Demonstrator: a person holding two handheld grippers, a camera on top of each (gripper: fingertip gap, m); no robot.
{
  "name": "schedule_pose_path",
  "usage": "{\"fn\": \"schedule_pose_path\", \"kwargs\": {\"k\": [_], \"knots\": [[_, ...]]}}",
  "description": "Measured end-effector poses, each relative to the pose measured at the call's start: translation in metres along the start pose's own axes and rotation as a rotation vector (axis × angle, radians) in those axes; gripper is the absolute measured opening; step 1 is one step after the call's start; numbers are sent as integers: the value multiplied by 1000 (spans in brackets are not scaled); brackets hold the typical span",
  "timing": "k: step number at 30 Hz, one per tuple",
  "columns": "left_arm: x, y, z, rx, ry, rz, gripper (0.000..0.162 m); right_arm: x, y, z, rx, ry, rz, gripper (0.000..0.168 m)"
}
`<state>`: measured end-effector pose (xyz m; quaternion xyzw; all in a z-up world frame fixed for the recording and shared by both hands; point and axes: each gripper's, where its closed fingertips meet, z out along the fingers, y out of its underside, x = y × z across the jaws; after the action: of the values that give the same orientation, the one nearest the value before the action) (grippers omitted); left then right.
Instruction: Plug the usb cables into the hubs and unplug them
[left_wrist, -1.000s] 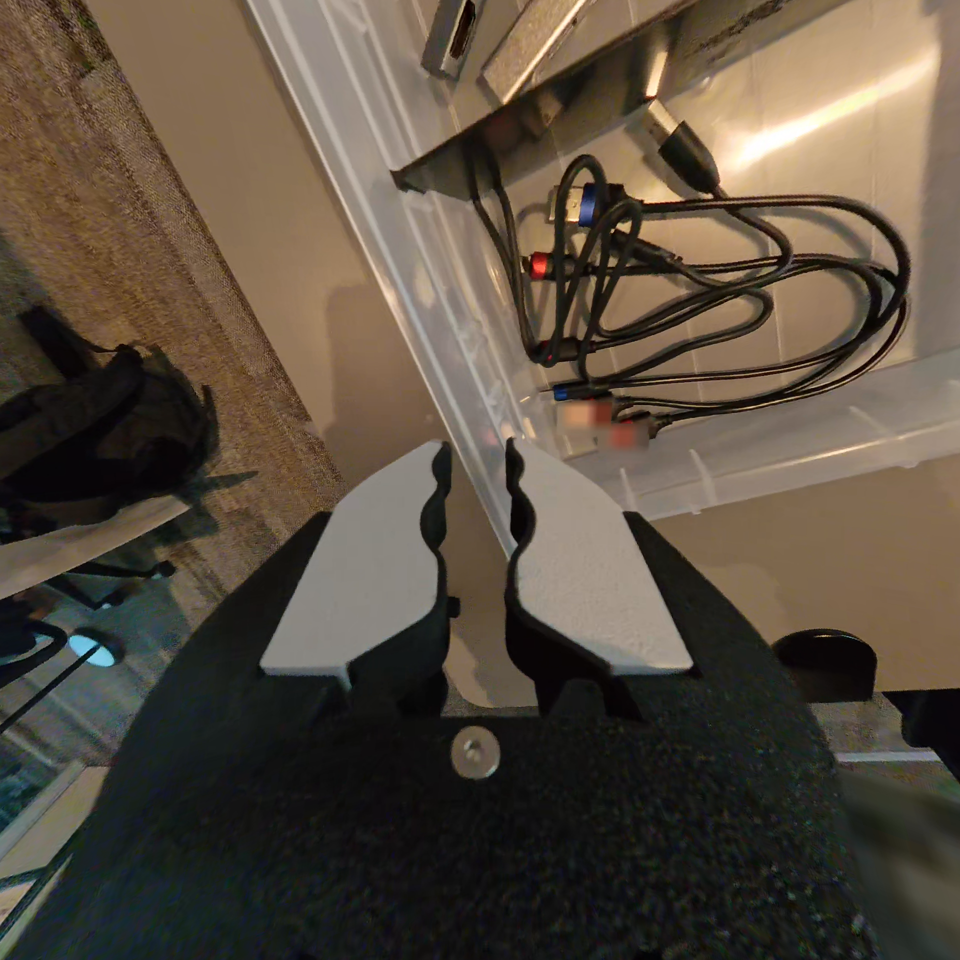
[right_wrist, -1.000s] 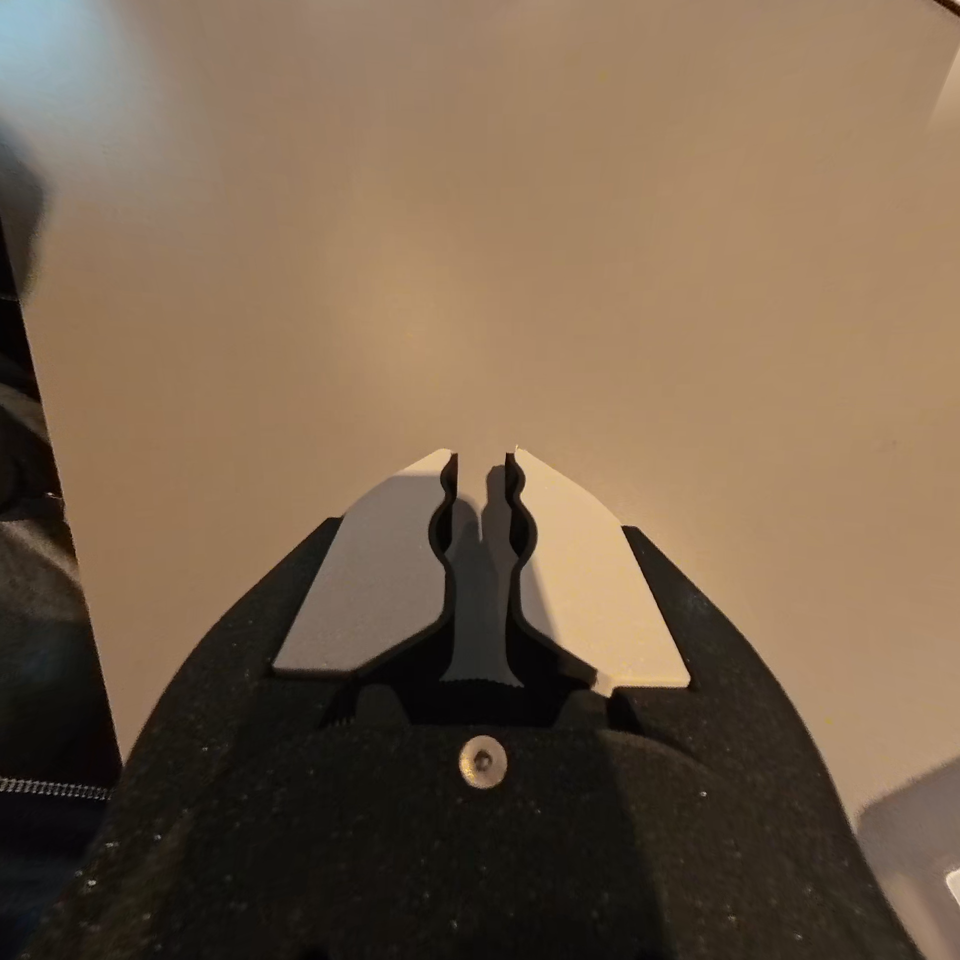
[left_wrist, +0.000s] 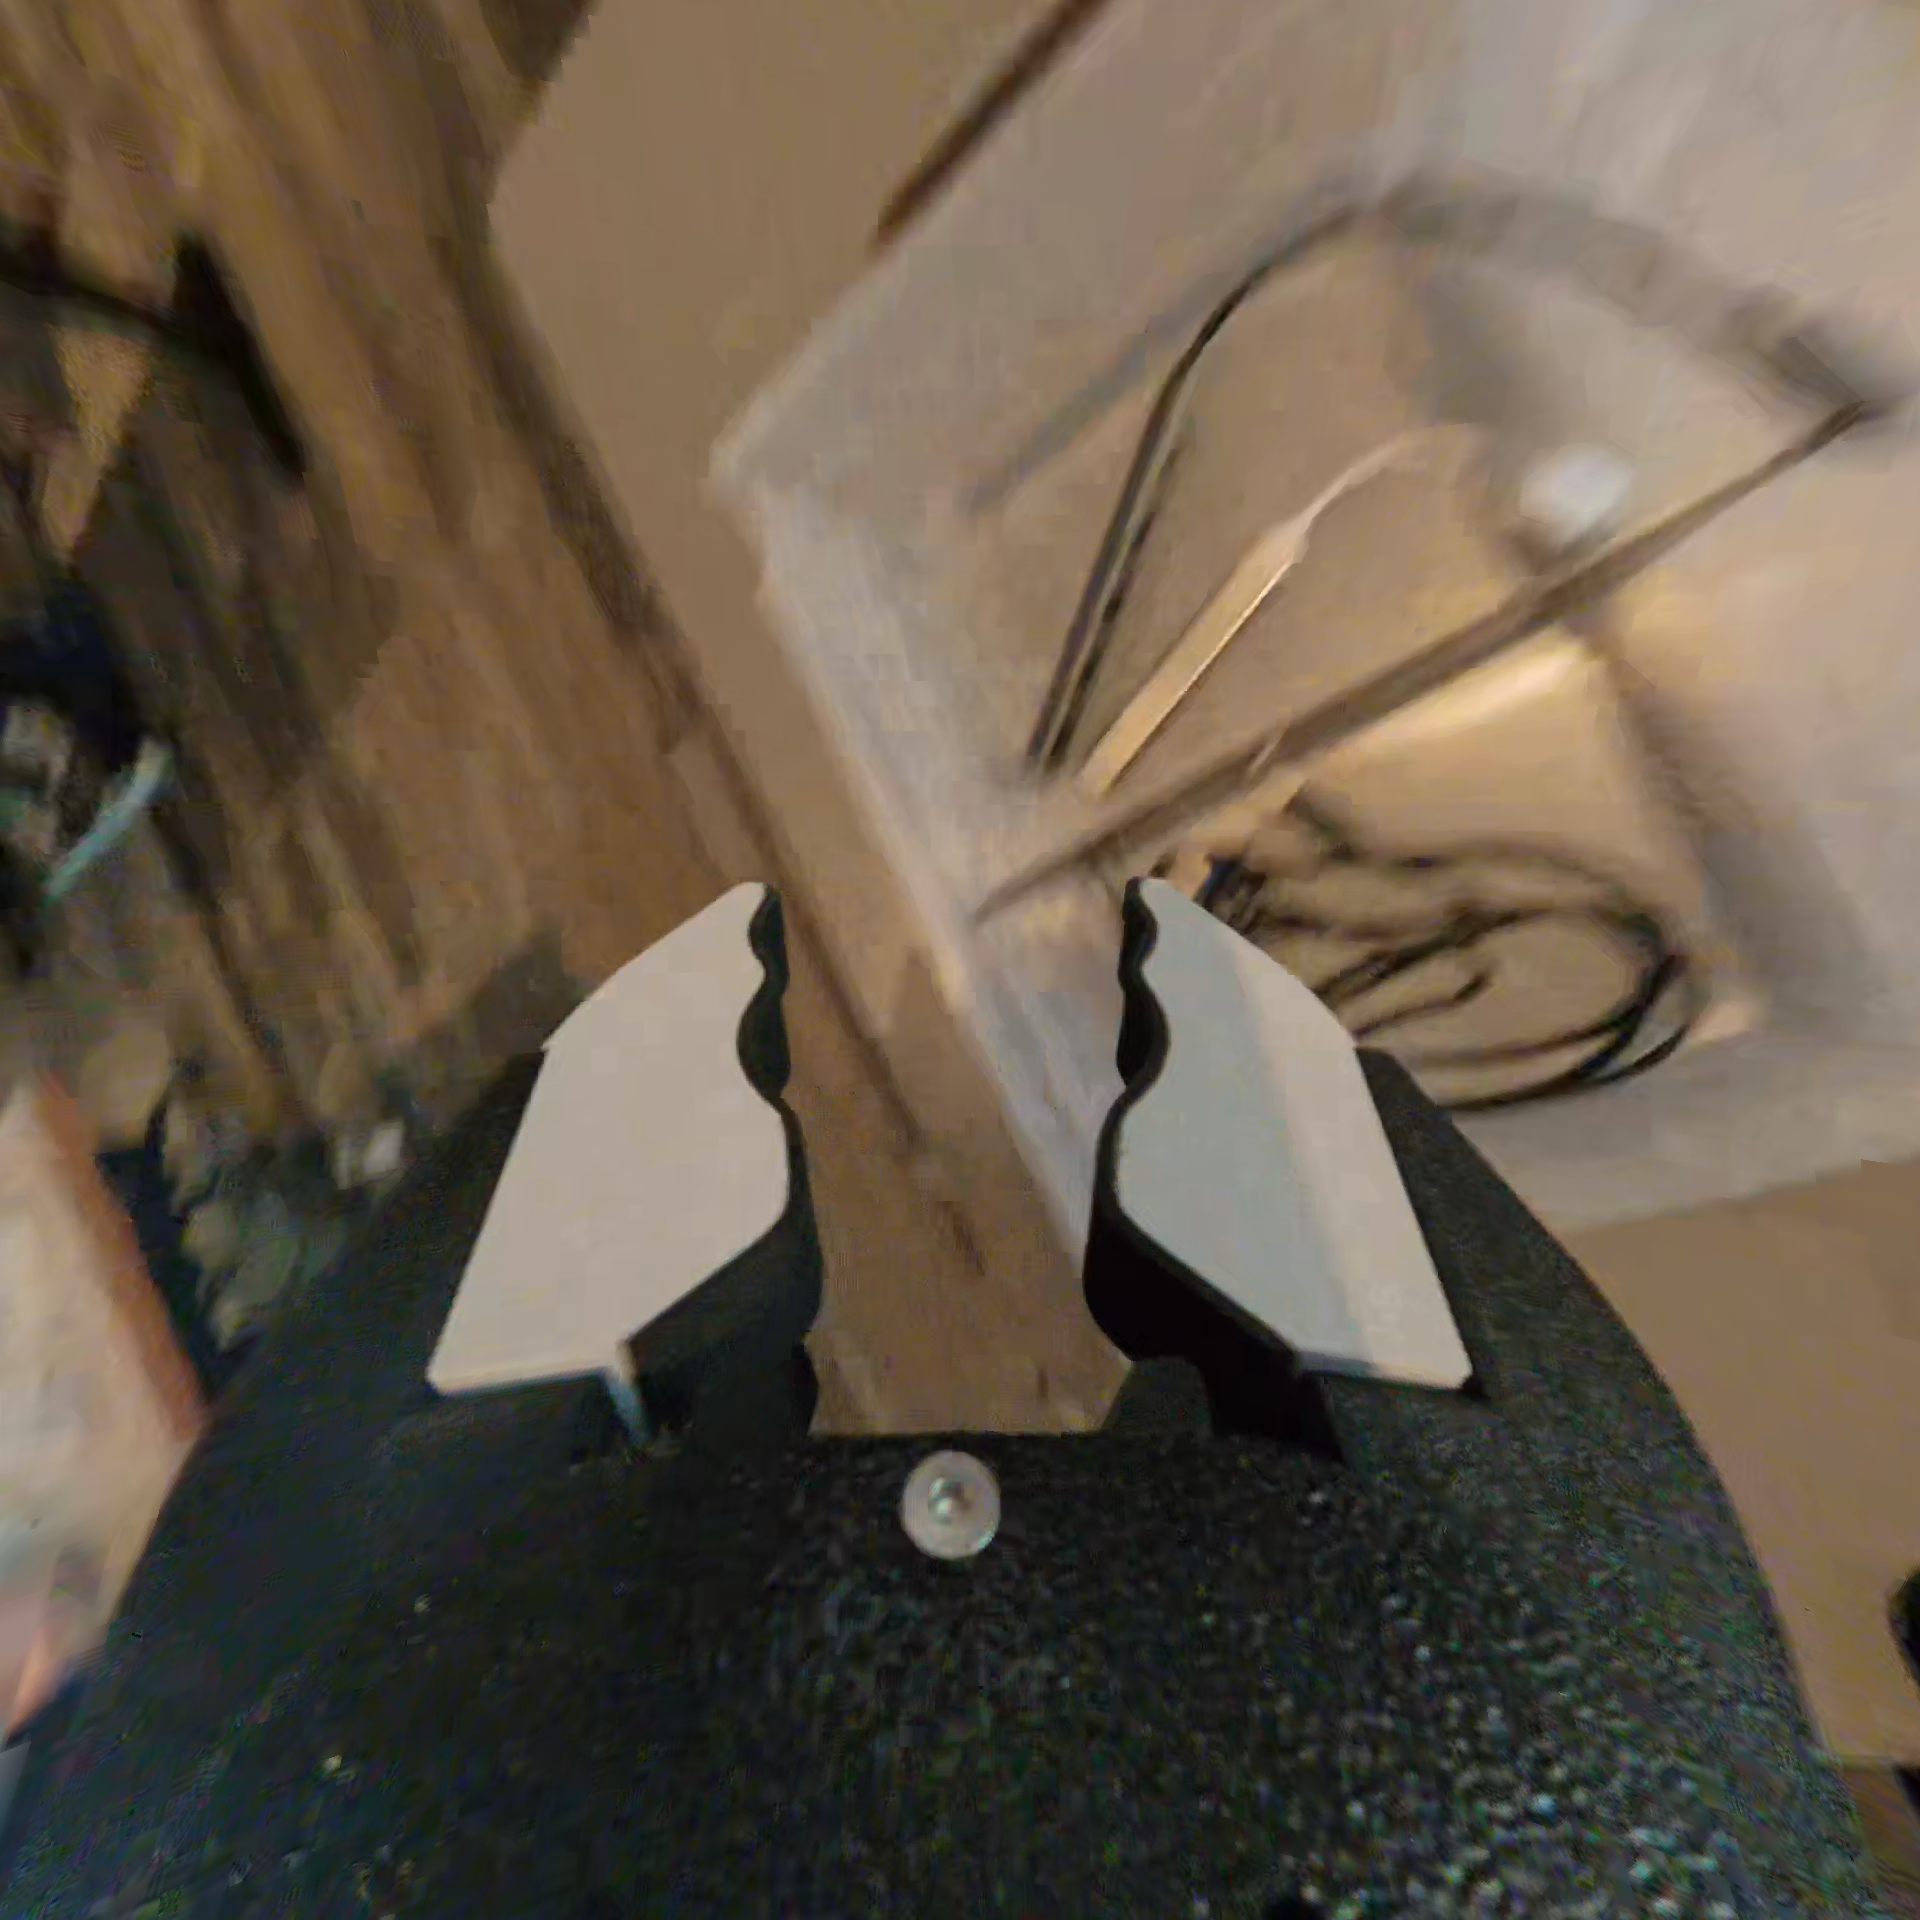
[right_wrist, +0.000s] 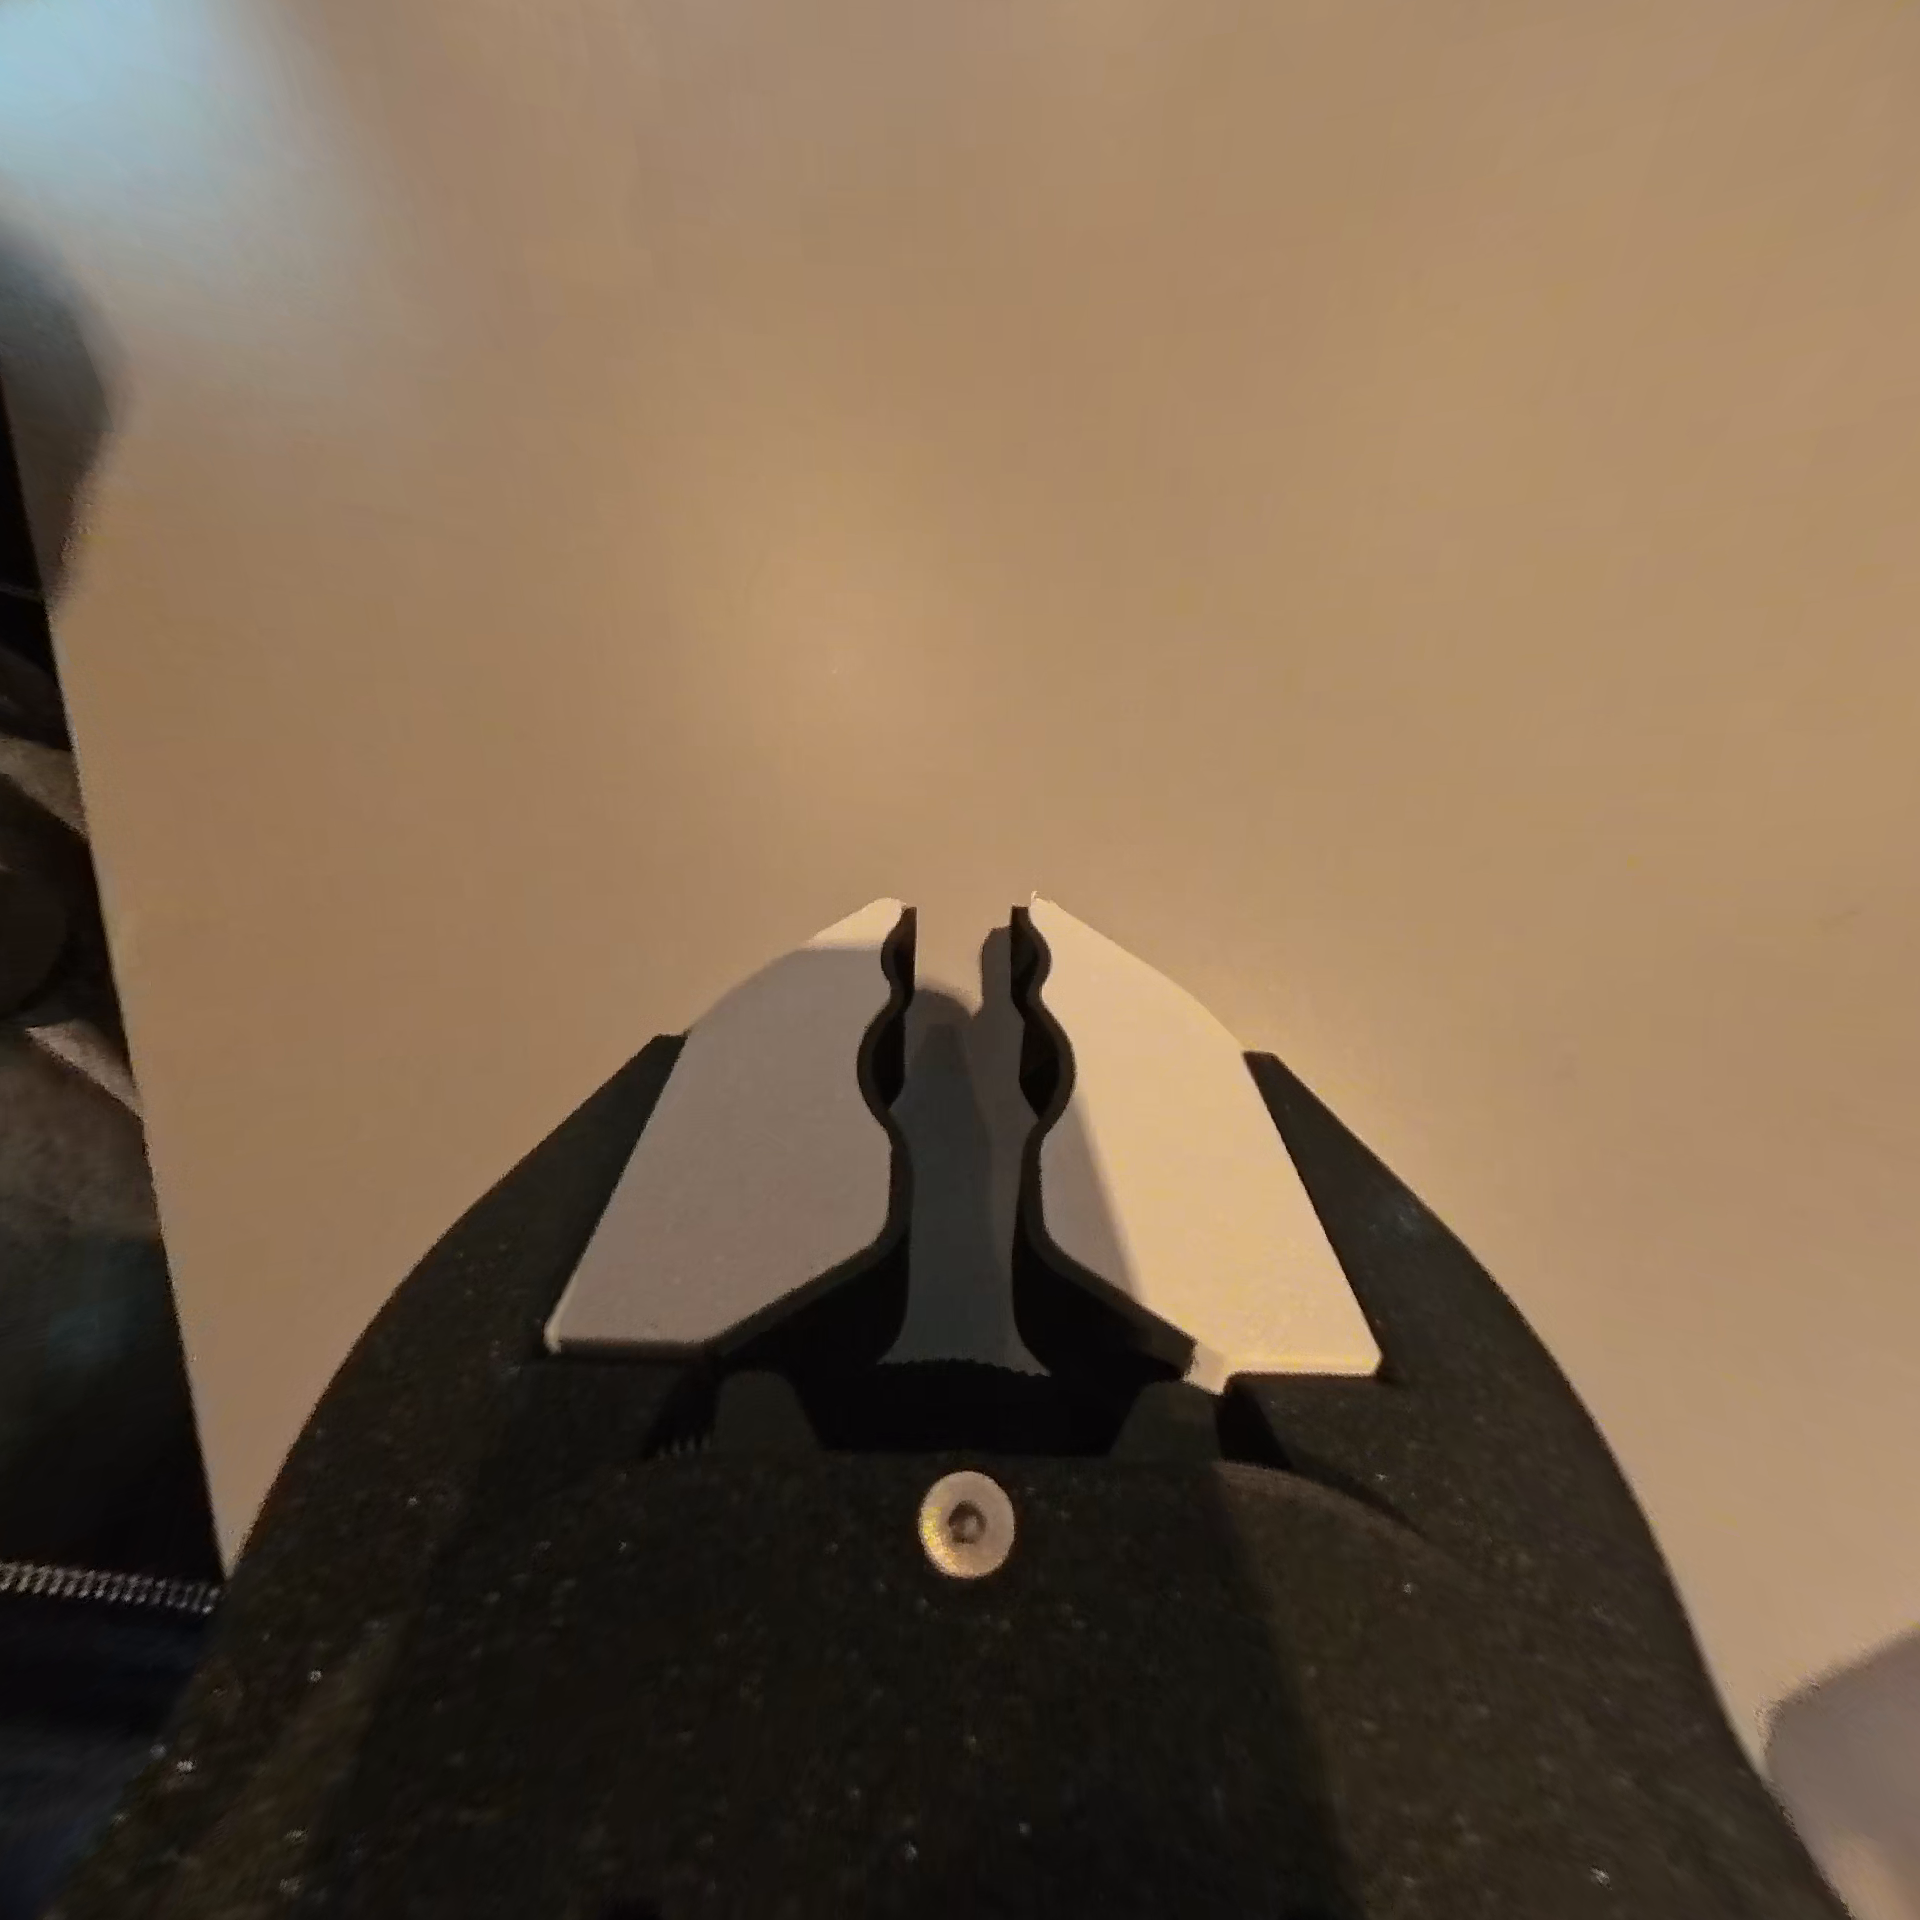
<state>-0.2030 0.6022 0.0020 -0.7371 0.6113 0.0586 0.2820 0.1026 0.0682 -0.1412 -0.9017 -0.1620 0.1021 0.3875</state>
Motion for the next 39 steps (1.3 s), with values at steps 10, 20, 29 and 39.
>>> {"fn": "schedule_pose_path", "kwargs": {"k": [10, 20, 29, 39], "knots": [[50, -49, 145, -269, 247, 349, 41, -9, -2, -8, 11, 21, -34, 17], [45, -25, 179, -390, 220, 398, 11, -2, 2, -6, 16, -14, 16, 17], [11, -80, 66, -156, 30, 239, 10, -3, -14, -5, 65, -28, -62, 17], [246, -292, -138, 868, 772, -42, 10, 25, -133, -19, 508, 51, -146, 21]]}}
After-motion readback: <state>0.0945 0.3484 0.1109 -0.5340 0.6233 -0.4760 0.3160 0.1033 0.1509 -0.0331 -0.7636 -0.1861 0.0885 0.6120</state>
